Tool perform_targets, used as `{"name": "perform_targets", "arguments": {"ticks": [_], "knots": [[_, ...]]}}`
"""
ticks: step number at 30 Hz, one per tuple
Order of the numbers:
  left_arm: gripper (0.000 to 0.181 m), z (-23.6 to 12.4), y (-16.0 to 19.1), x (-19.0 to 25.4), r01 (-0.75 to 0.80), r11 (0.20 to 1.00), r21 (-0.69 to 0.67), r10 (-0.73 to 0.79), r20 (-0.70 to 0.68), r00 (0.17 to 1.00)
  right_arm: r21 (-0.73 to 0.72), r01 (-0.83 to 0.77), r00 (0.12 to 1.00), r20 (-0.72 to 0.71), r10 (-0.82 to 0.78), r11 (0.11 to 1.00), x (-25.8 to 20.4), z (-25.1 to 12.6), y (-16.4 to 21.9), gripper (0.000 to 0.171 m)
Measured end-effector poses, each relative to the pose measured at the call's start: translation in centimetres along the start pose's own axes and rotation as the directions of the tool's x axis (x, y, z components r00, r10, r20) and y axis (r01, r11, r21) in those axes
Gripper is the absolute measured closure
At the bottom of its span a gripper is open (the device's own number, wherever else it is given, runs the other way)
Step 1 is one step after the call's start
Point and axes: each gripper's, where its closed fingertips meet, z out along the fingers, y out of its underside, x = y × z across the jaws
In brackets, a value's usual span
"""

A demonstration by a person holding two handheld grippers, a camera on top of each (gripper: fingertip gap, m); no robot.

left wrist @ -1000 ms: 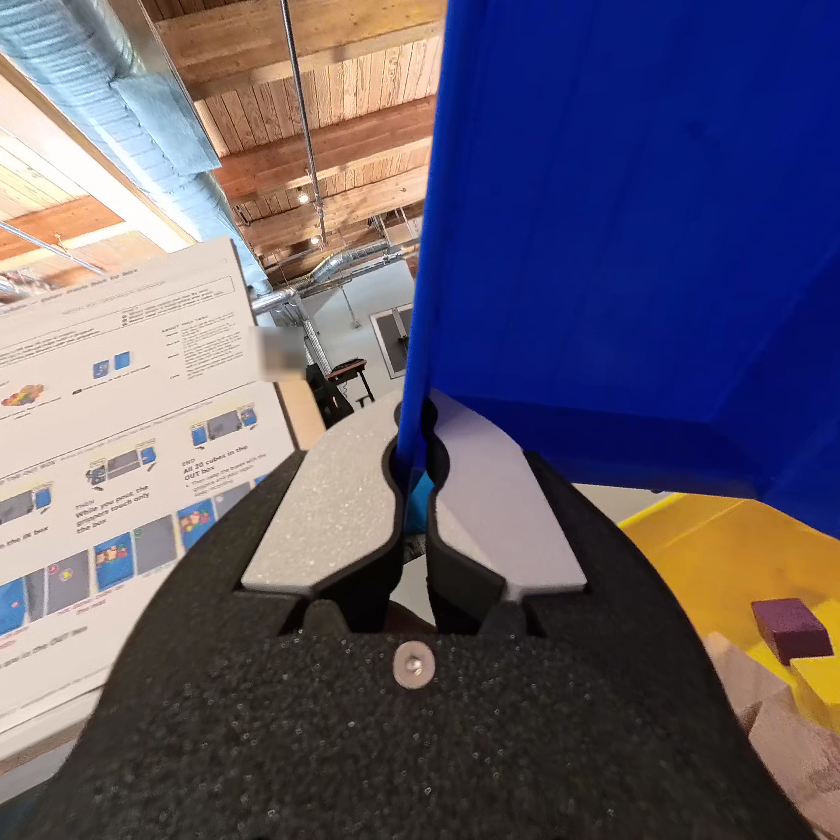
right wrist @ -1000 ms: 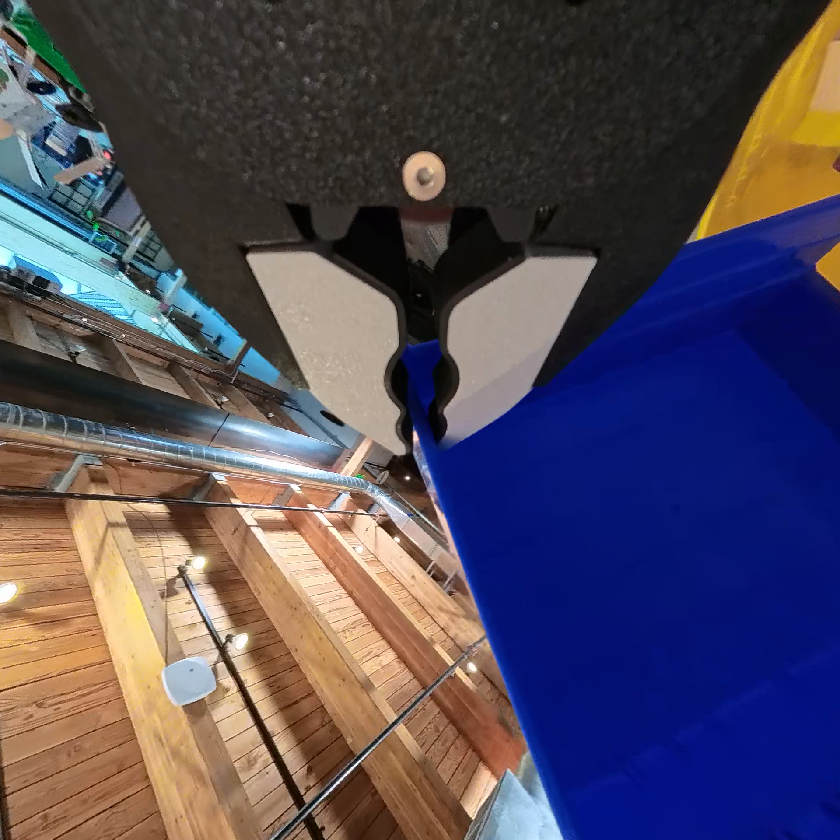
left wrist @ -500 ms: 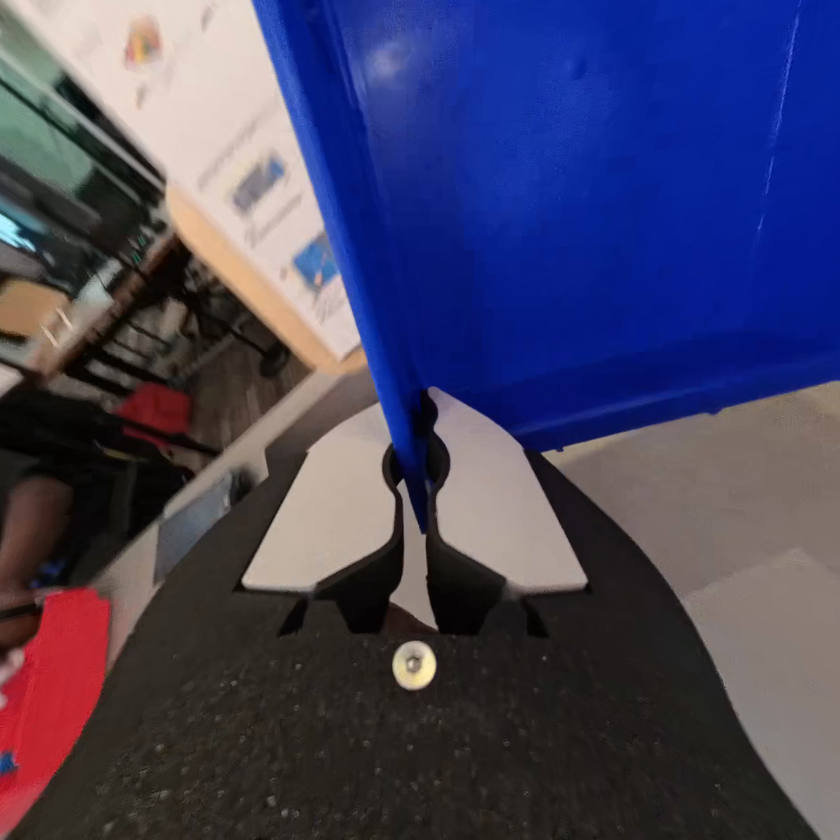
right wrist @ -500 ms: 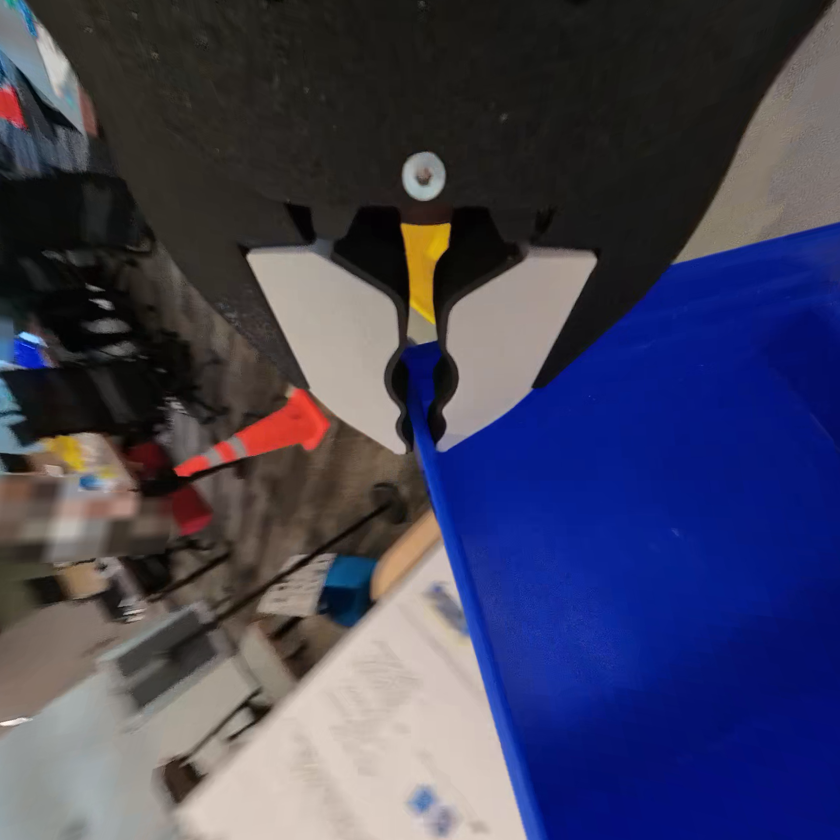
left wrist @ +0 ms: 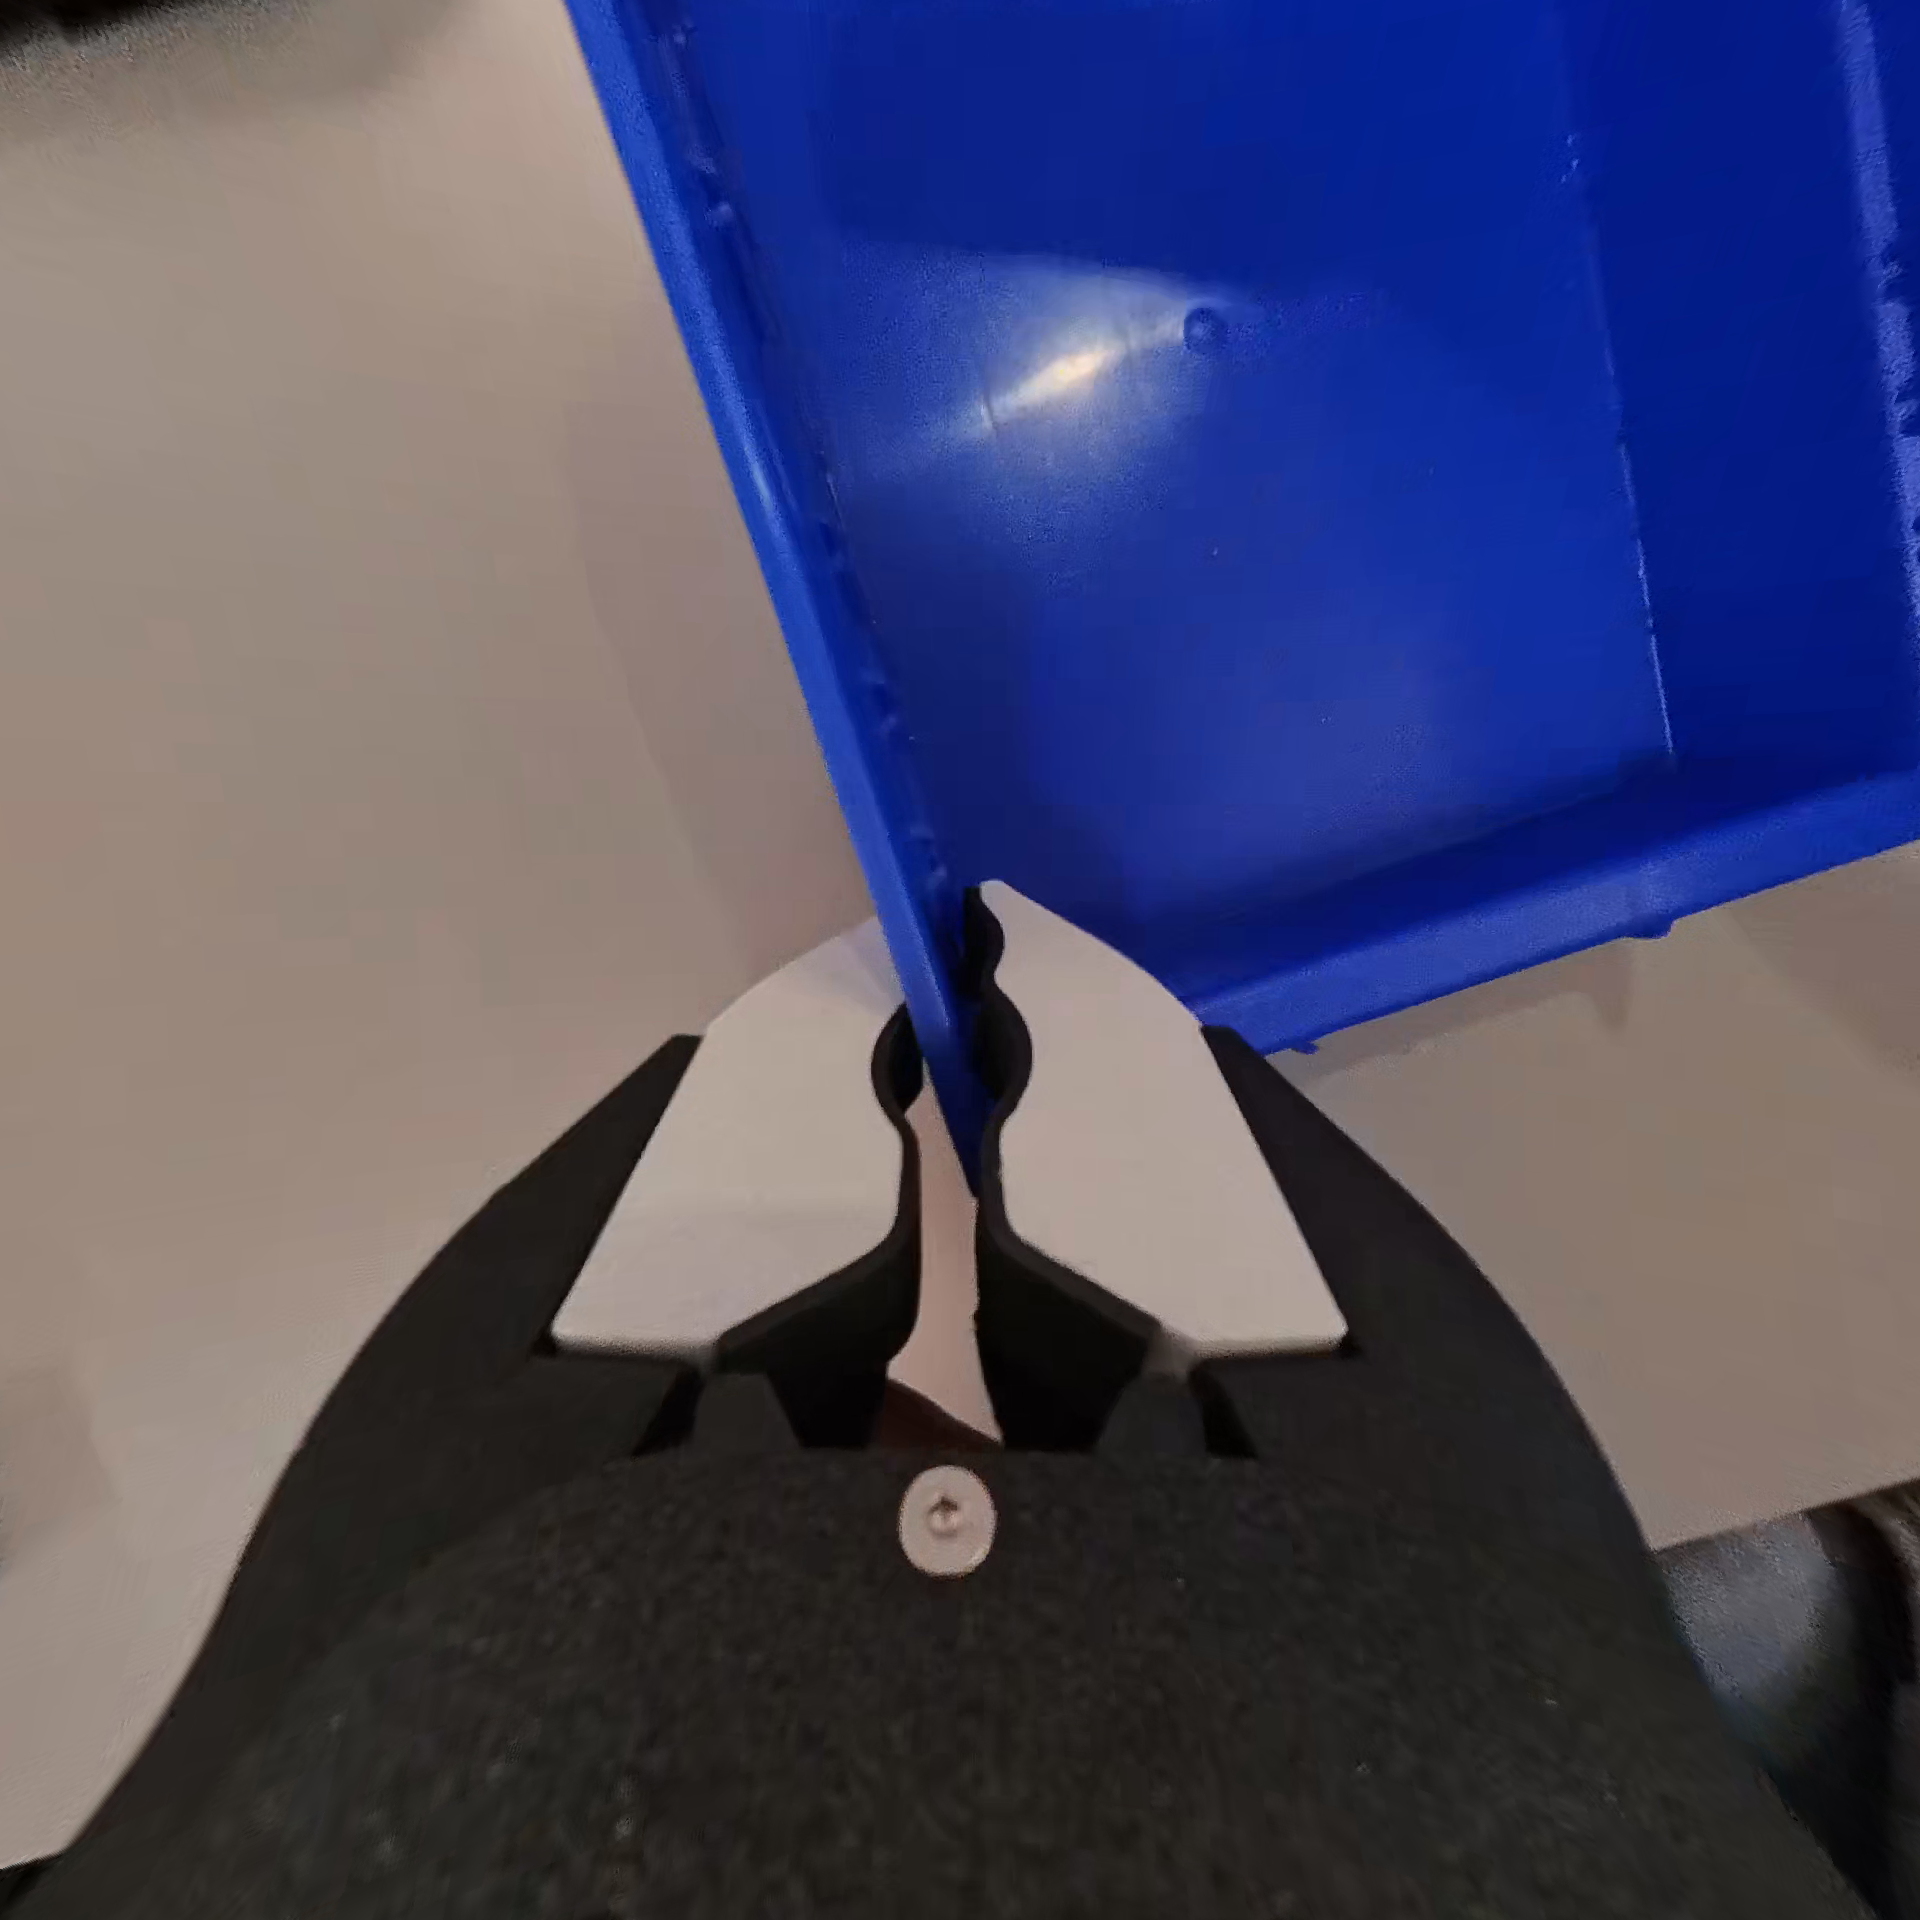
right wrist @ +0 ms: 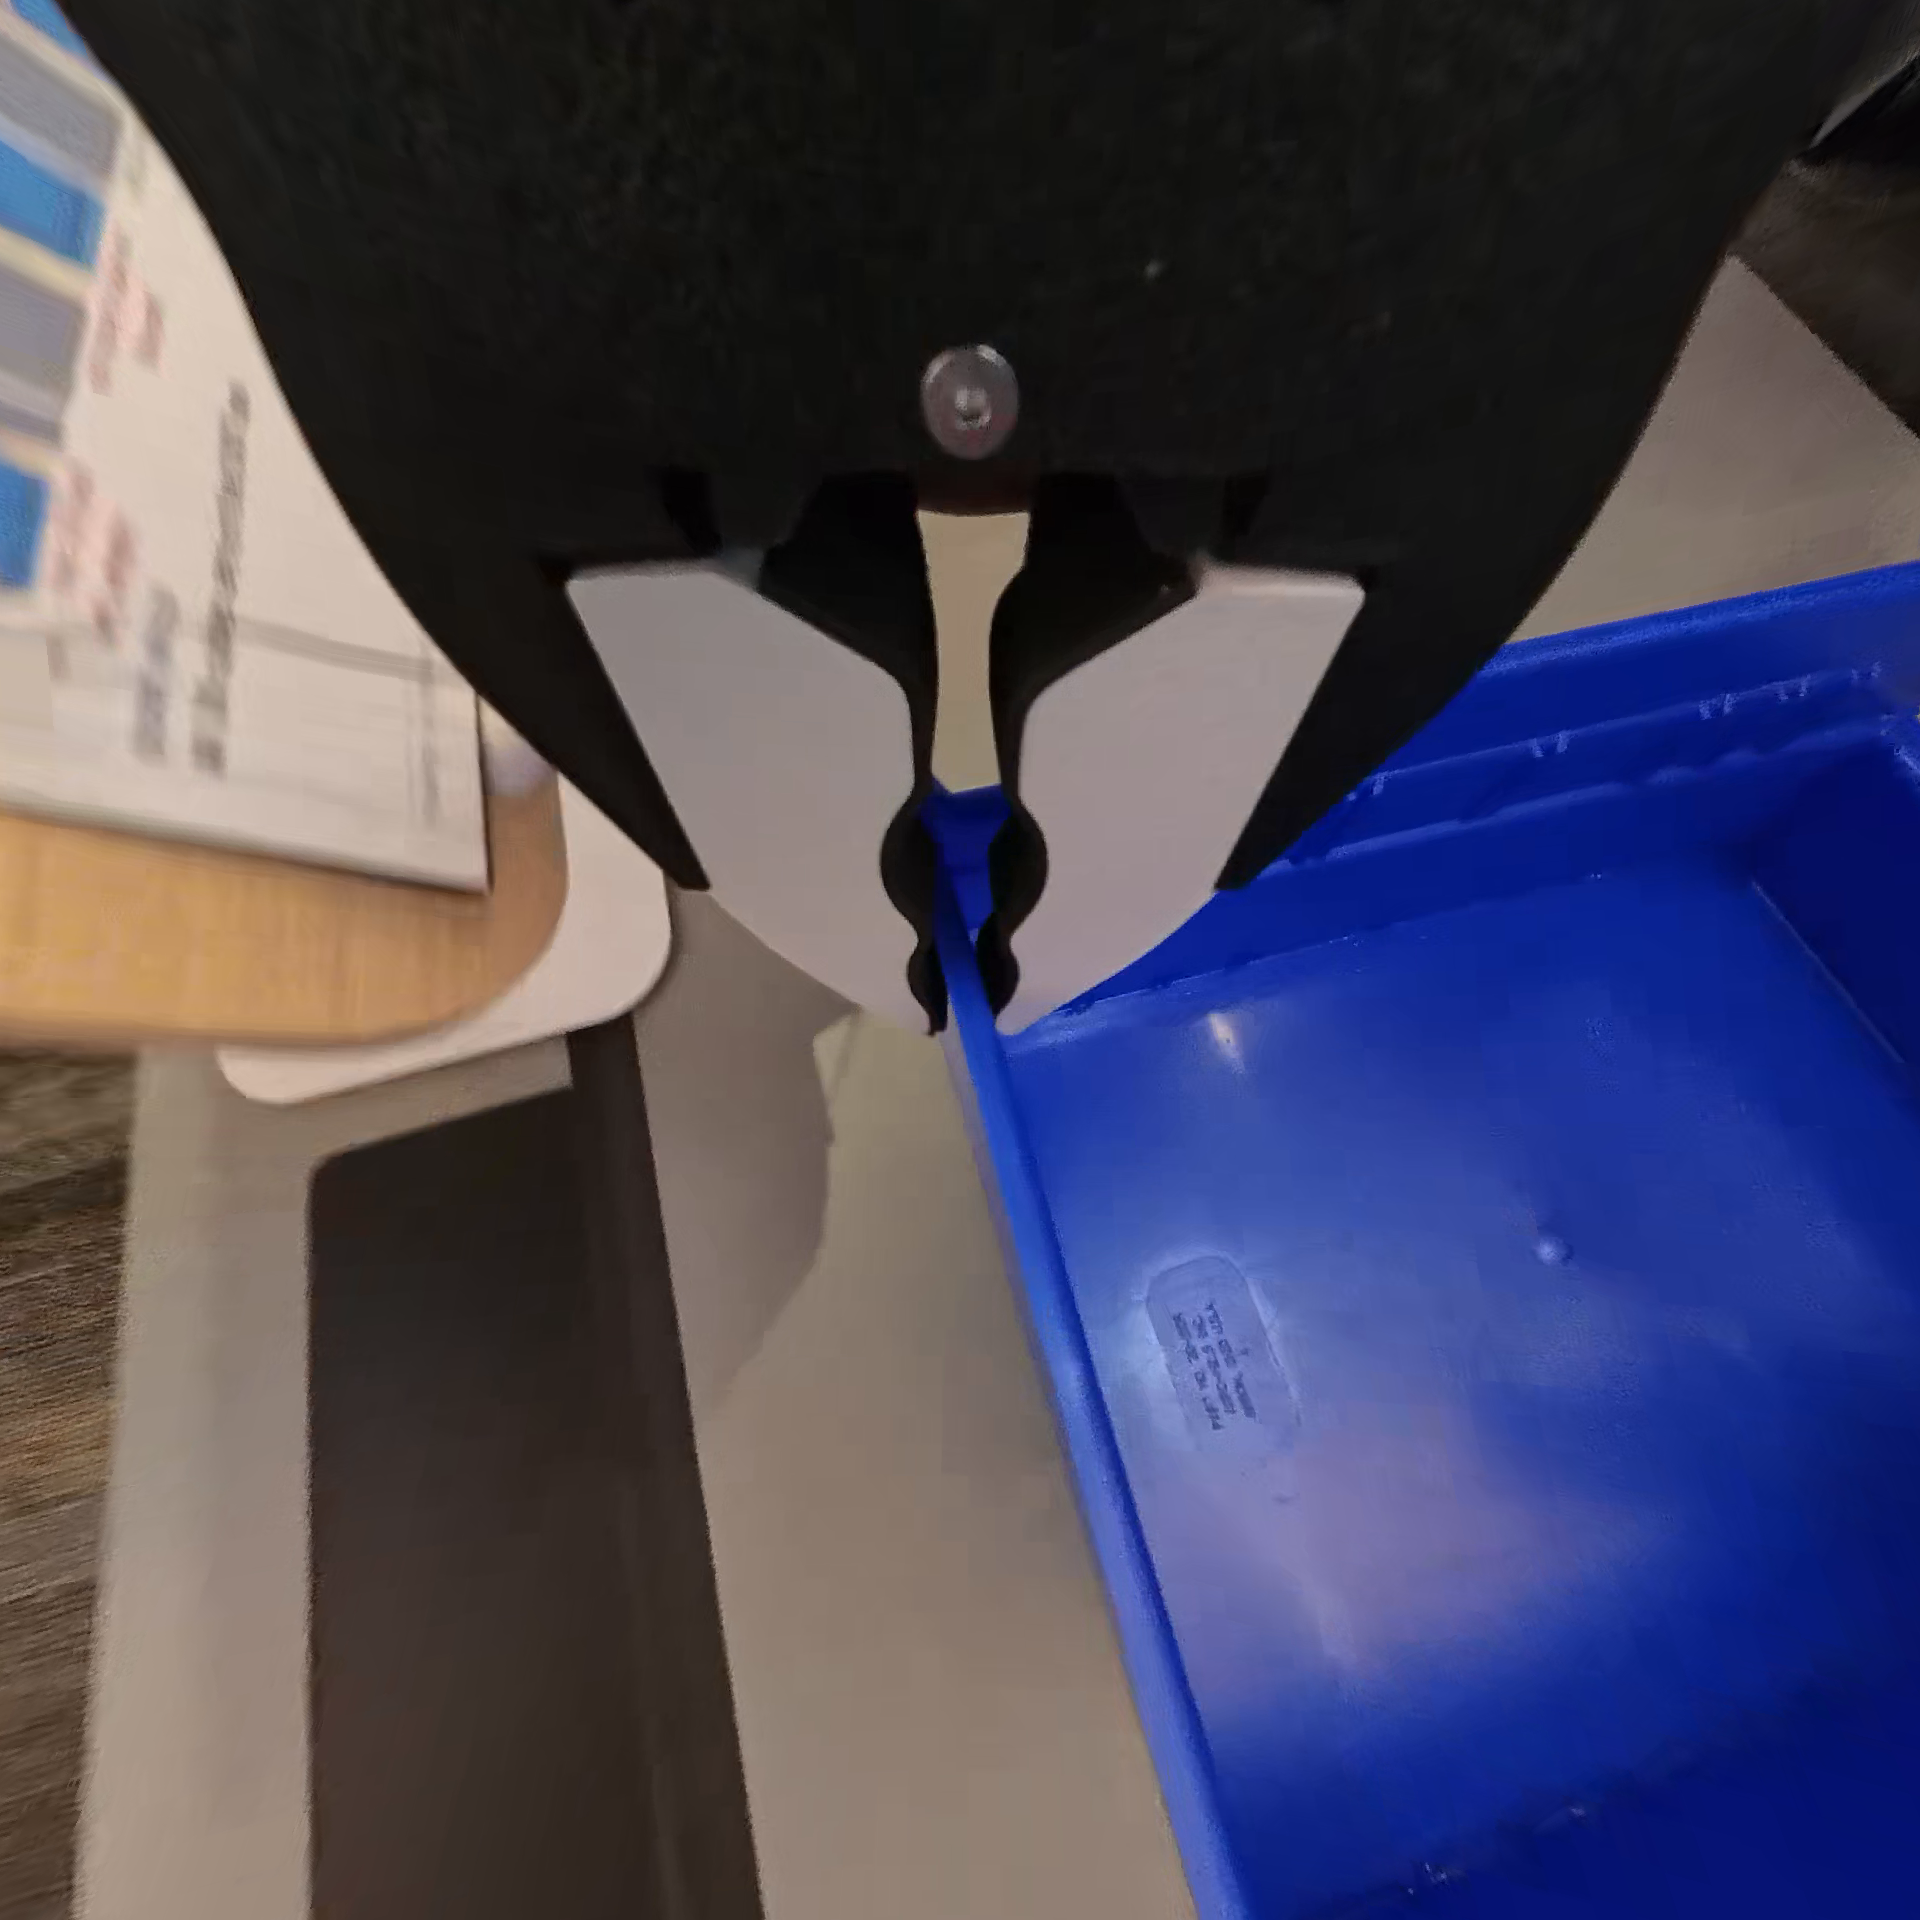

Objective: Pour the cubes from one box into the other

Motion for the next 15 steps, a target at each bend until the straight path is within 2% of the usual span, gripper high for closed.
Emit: {"name": "perform_targets", "arguments": {"ticks": [5, 8, 10, 12, 13, 15], "knots": [[0.177, 3.1, 1.9, -3.1, 0.122, 0.992, -0.043, -0.125, -0.077, 0.989, -0.071, 0.016, 0.996, 0.088, -0.010, 0.997, 0.0, 5.1, -2.2, 0.167], [0.176, 3.5, 1.9, -4.1, 0.175, 0.984, -0.016, -0.176, -0.099, 0.979, -0.090, 0.010, 0.994, 0.109, 0.000, 0.996, 0.4, 7.4, -2.2, 0.165], [0.177, 3.6, 1.8, -4.6, 0.163, 0.987, -0.004, -0.163, -0.062, 0.985, -0.020, -0.038, 0.988, 0.146, 0.041, 0.999, 0.5, 7.5, -2.9, 0.166], [0.176, 3.7, 1.7, -4.4, 0.186, 0.983, -0.007, -0.186, -0.071, 0.980, 0.031, -0.053, 0.992, 0.117, 0.049, 0.998, 1.1, 6.9, -3.0, 0.160], [0.175, 3.6, 1.6, -4.4, 0.206, 0.979, -0.005, -0.206, -0.073, 0.976, 0.078, -0.065, 0.996, 0.065, 0.060, 0.995, 1.8, 5.9, -3.2, 0.151], [0.174, 2.9, 1.0, -4.6, 0.247, 0.968, 0.040, -0.244, -0.058, 0.968, 0.239, -0.086, 0.996, 0.016, 0.084, 0.967, 2.0, 2.2, -3.9, 0.146]]}}
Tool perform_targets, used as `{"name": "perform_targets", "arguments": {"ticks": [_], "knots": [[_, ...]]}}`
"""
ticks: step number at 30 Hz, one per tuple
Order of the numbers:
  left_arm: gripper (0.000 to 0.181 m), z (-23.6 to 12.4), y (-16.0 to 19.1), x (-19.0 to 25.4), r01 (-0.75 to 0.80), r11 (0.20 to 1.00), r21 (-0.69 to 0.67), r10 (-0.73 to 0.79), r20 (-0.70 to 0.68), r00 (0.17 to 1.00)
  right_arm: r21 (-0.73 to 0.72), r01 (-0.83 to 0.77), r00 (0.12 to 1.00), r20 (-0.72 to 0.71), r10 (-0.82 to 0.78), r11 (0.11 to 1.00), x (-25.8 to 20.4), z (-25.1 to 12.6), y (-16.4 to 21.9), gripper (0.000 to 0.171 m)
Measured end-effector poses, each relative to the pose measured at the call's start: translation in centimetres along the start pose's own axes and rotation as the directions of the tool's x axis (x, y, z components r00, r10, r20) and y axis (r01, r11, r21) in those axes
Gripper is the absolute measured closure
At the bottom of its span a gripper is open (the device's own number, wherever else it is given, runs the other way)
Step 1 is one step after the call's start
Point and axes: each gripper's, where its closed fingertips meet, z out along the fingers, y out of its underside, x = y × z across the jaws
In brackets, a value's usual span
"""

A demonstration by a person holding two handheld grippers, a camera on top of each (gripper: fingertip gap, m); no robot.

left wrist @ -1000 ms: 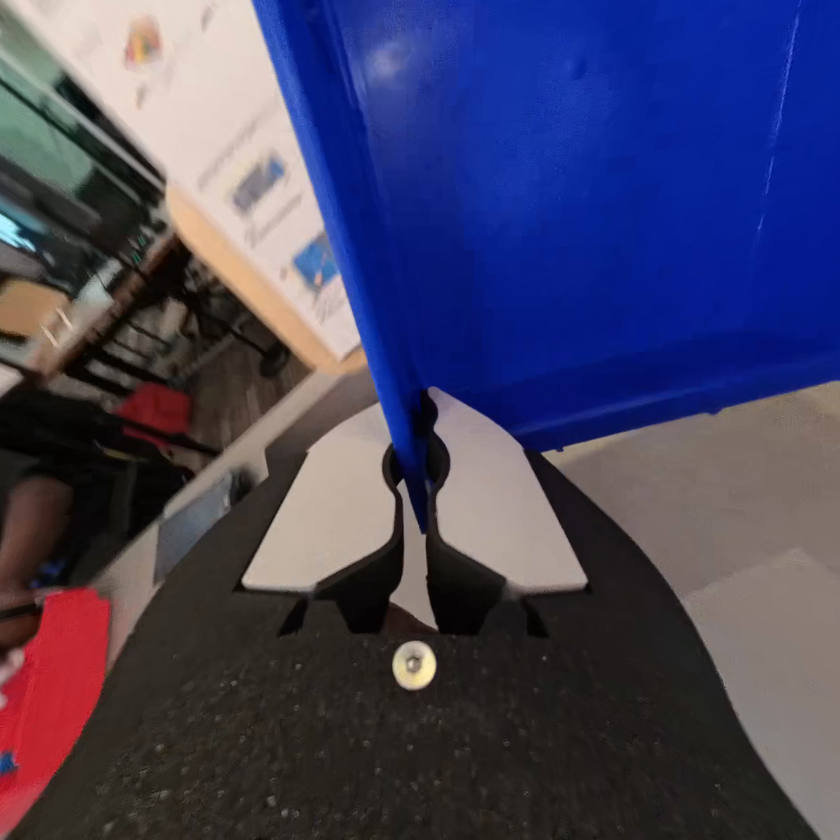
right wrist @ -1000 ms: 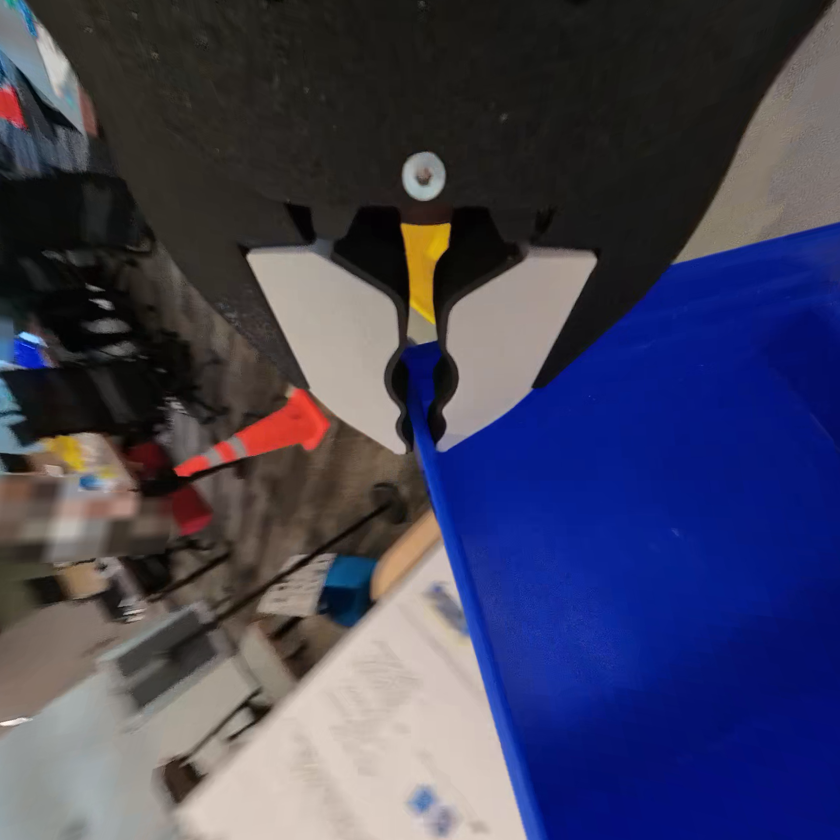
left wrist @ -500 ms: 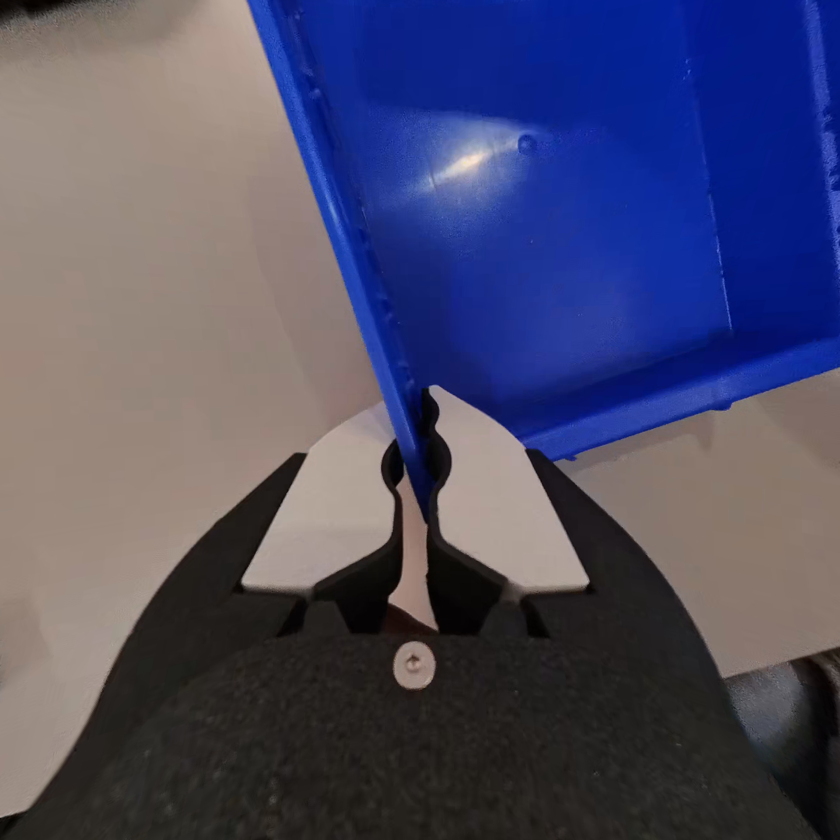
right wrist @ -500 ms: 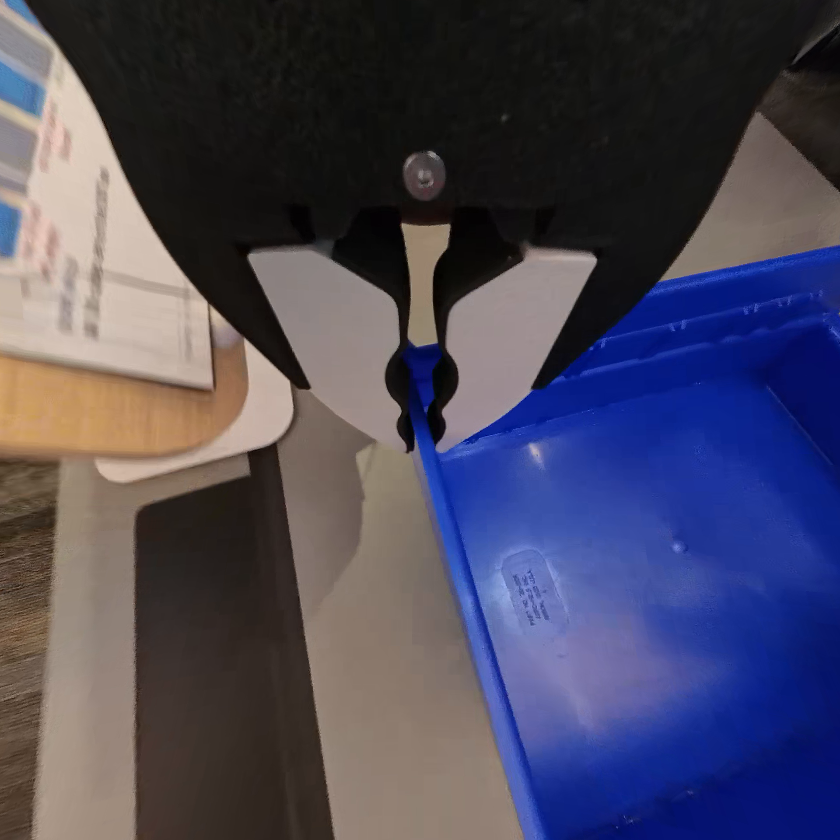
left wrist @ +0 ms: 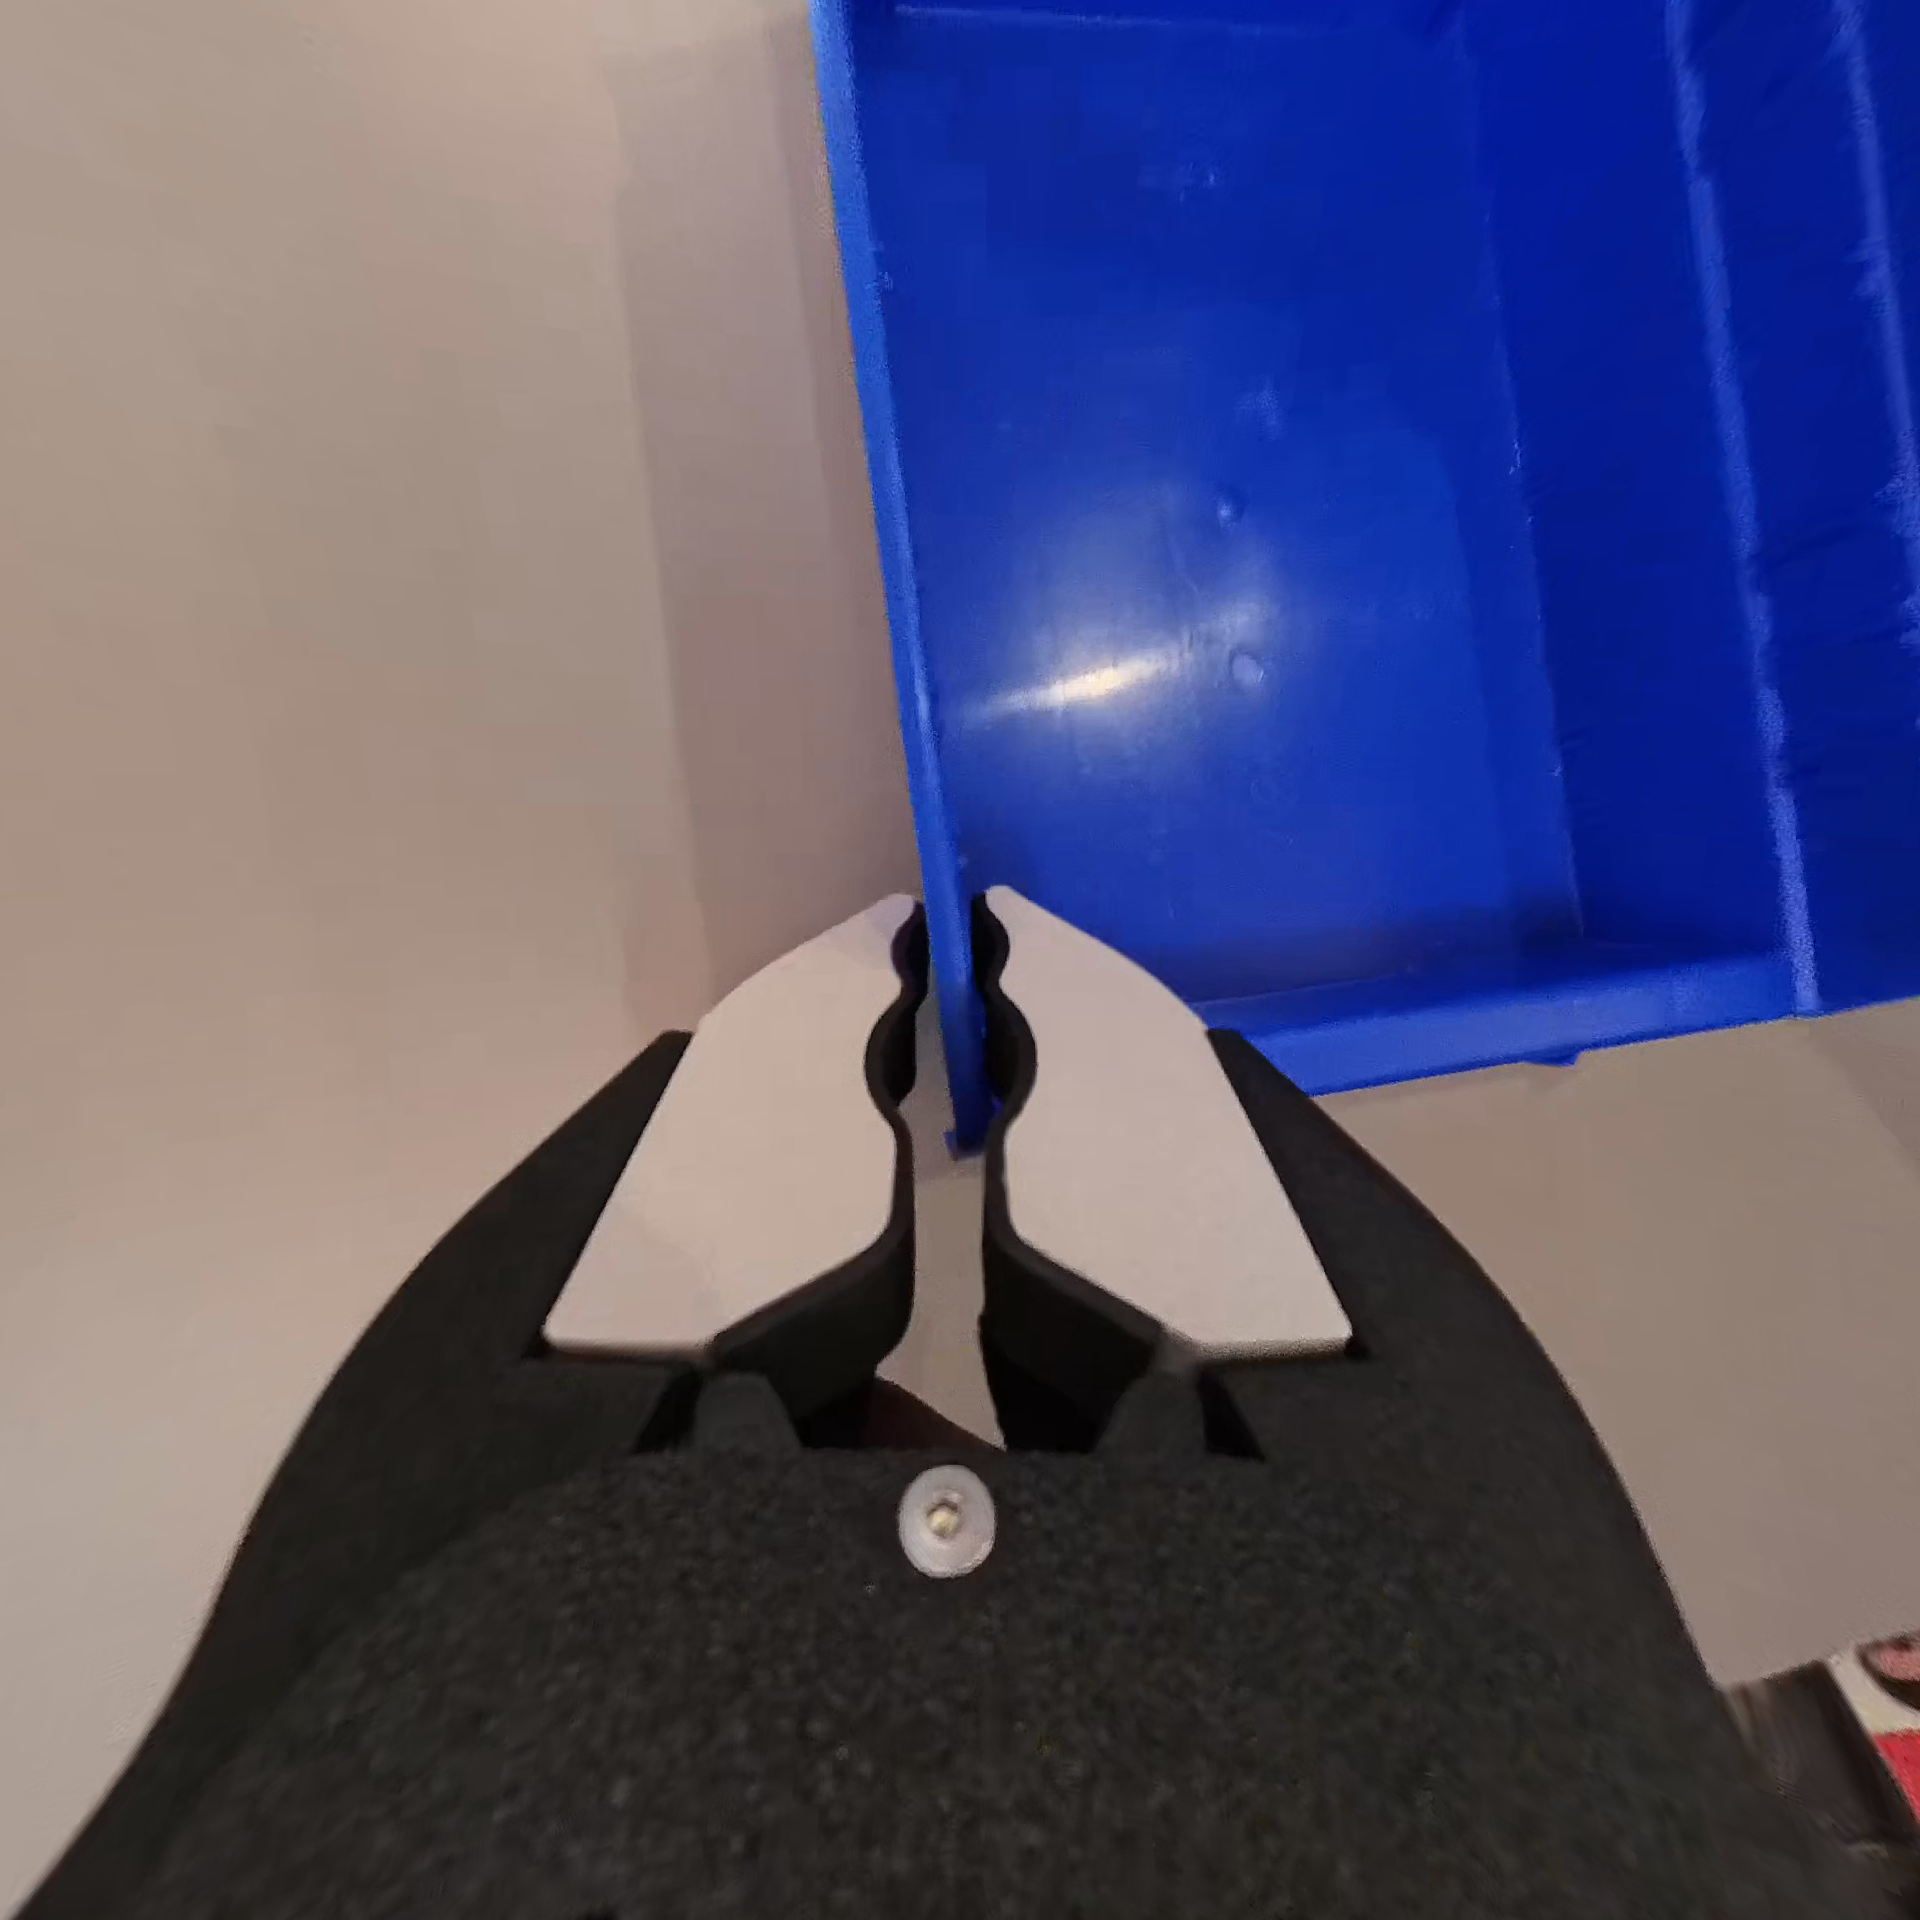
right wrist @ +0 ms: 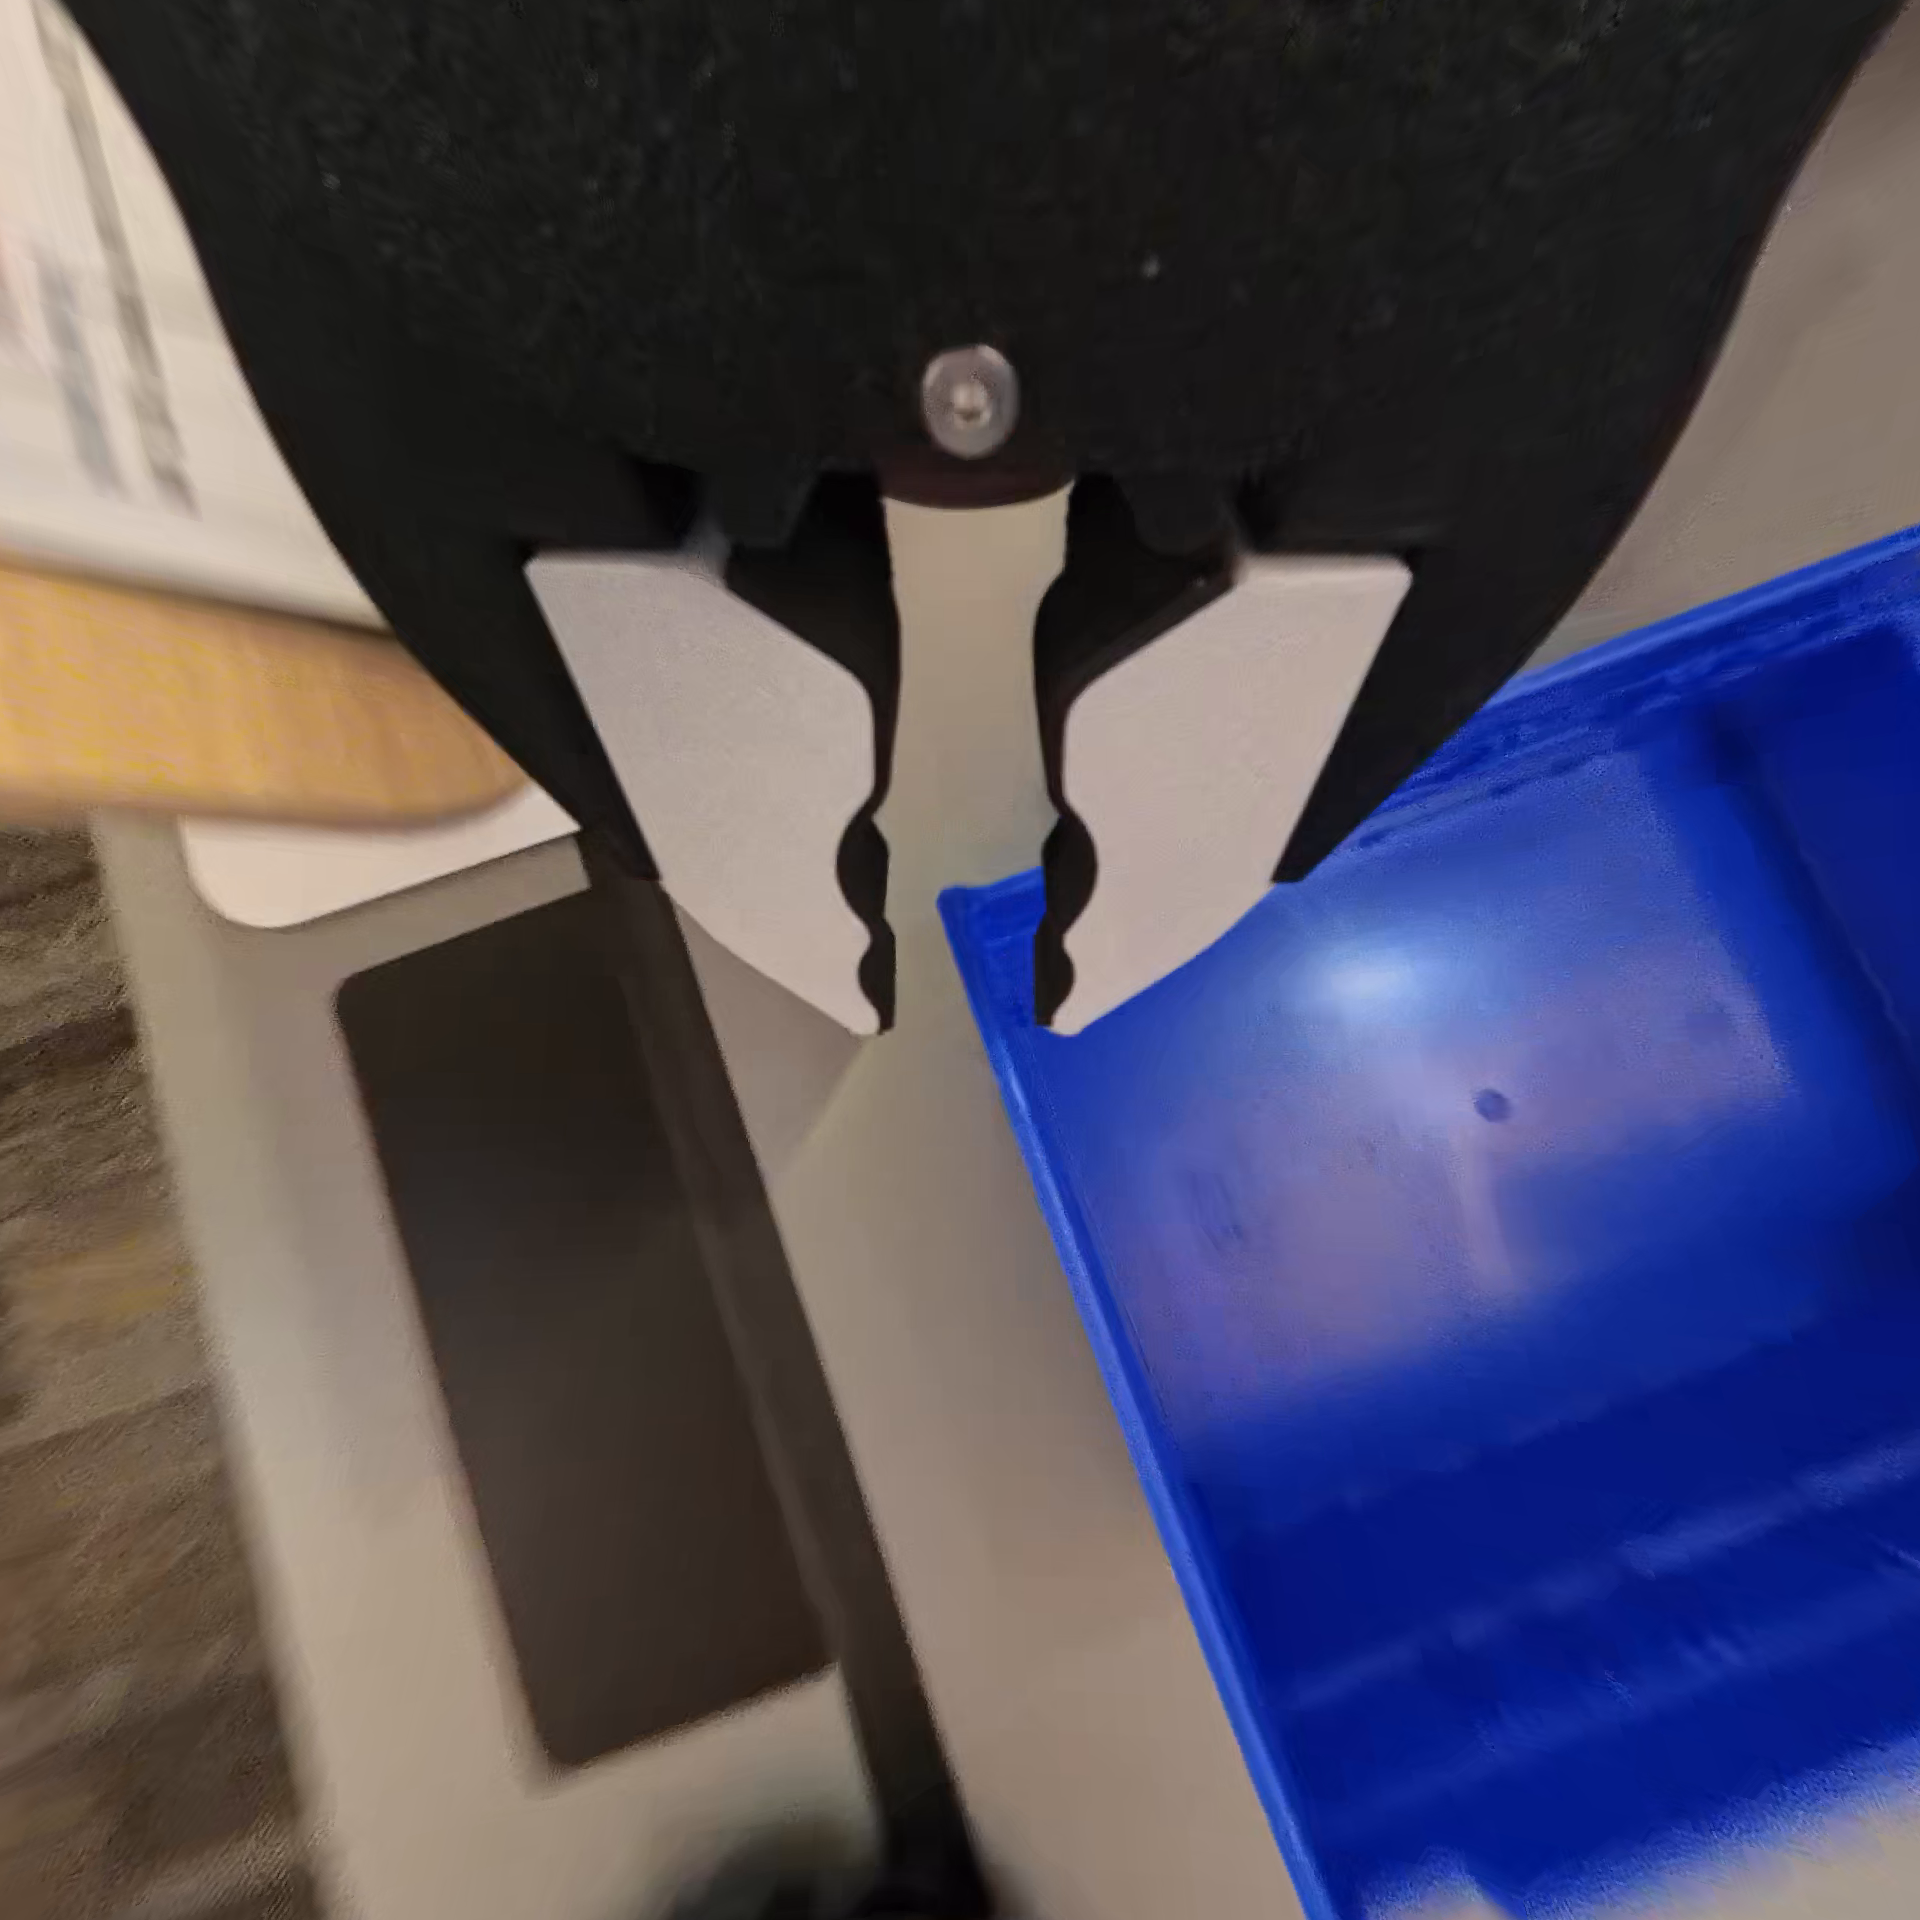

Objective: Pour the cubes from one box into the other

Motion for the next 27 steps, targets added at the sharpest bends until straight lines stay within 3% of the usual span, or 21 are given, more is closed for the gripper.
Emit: {"name": "perform_targets", "arguments": {"ticks": [3, 6, 9, 11, 14, 17, 20, 24, 27], "knots": [[0.157, -3.3, -2.3, -0.8, 0.062, 0.982, 0.179, -0.083, 0.113, 0.990, 0.252, 0.000, 0.996, -0.084, 0.022, 0.968, -1.4, -7.7, 0.1, 0.143], [0.157, -8.0, -4.9, 2.4, 0.140, 0.892, 0.430, -0.170, 0.033, 0.985, 0.344, -0.017, 0.984, -0.163, 0.078, 0.939, -3.8, -15.0, 6.3, 0.142], [0.157, -9.6, -5.4, 7.1, 0.150, 0.830, 0.536, -0.147, -0.050, 0.988, 0.481, -0.089, 0.959, -0.194, 0.205, 0.872, -5.7, -21.2, 15.2, 0.142], [0.158, -8.9, -5.3, 8.9, 0.118, 0.799, 0.590, -0.127, -0.026, 0.992, 0.541, -0.158, 0.915, -0.236, 0.329, 0.826, -5.7, -24.4, 22.5, 0.142], [0.157, -6.3, -4.4, 9.9, 0.046, 0.810, 0.585, -0.107, 0.070, 0.992, 0.614, -0.238, 0.765, -0.359, 0.535, 0.752, -4.2, -28.2, 34.9, 0.142], [0.153, -5.2, -2.6, 10.9, -0.015, 0.831, 0.556, -0.087, 0.156, 0.984, 0.705, -0.314, 0.589, -0.381, 0.713, 0.636, -4.6, -30.2, 46.1, 0.140], [0.154, -5.5, 0.8, 12.5, 0.035, 0.795, 0.605, -0.143, 0.132, 0.981, 0.820, -0.263, 0.471, -0.351, 0.810, 0.508, -6.7, -31.2, 53.2, 0.139], [0.154, -4.7, 4.6, 13.3, 0.025, 0.814, 0.580, -0.147, 0.165, 0.975, 0.760, -0.222, 0.348, -0.523, 0.778, 0.610, -7.7, -30.0, 59.3, 0.140], [0.154, -4.1, 5.0, 14.2, 0.070, 0.822, 0.566, -0.169, 0.125, 0.978, 0.814, -0.271, 0.373, -0.403, 0.836, 0.514, -7.5, -29.4, 59.3, 0.138]]}}
